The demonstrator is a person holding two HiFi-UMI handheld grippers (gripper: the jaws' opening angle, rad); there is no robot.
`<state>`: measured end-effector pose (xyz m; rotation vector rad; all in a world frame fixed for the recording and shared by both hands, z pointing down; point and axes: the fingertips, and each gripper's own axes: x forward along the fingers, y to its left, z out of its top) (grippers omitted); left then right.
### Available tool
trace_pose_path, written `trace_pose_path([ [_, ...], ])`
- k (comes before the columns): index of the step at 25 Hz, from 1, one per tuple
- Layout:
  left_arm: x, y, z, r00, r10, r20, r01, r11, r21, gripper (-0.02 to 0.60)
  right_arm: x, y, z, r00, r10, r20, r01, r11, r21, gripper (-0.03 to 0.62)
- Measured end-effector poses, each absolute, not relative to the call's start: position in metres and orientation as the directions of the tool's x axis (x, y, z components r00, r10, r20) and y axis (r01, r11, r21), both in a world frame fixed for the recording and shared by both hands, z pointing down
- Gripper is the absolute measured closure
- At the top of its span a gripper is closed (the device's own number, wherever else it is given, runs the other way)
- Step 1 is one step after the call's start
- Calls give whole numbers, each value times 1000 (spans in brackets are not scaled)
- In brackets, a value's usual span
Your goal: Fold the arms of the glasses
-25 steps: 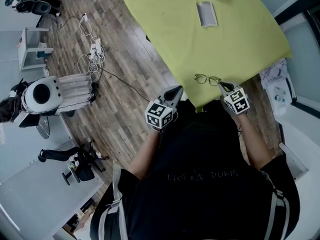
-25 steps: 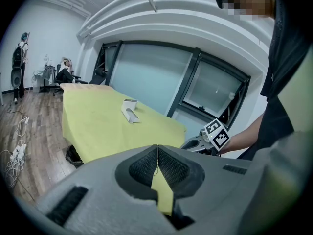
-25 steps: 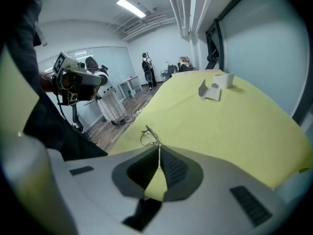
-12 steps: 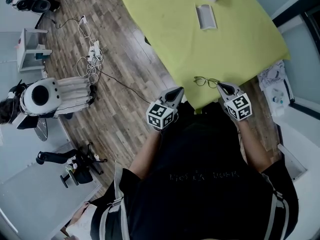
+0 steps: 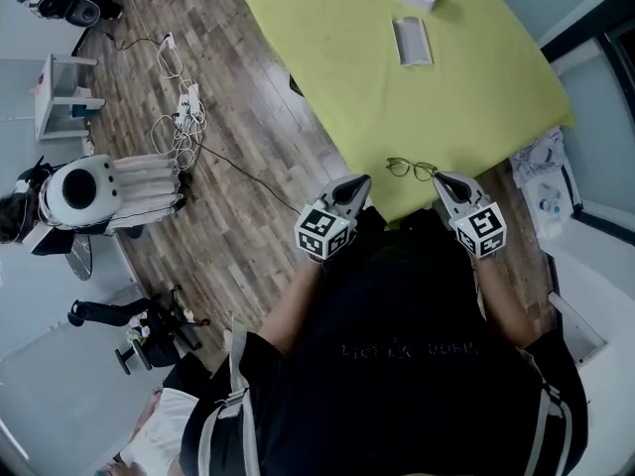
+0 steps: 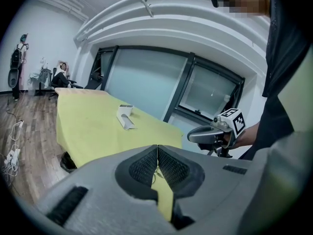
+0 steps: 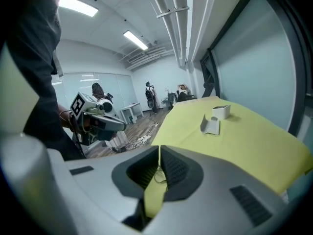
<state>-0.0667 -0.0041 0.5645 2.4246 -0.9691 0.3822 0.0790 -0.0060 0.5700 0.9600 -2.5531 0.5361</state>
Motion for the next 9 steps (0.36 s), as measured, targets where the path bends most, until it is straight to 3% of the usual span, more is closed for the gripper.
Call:
trace_pose_path([
  [9,-25,-6,528,789,-526,317,-606,-749,267,562,86,3,549,-725,-553,411,-668,710,-223,559],
])
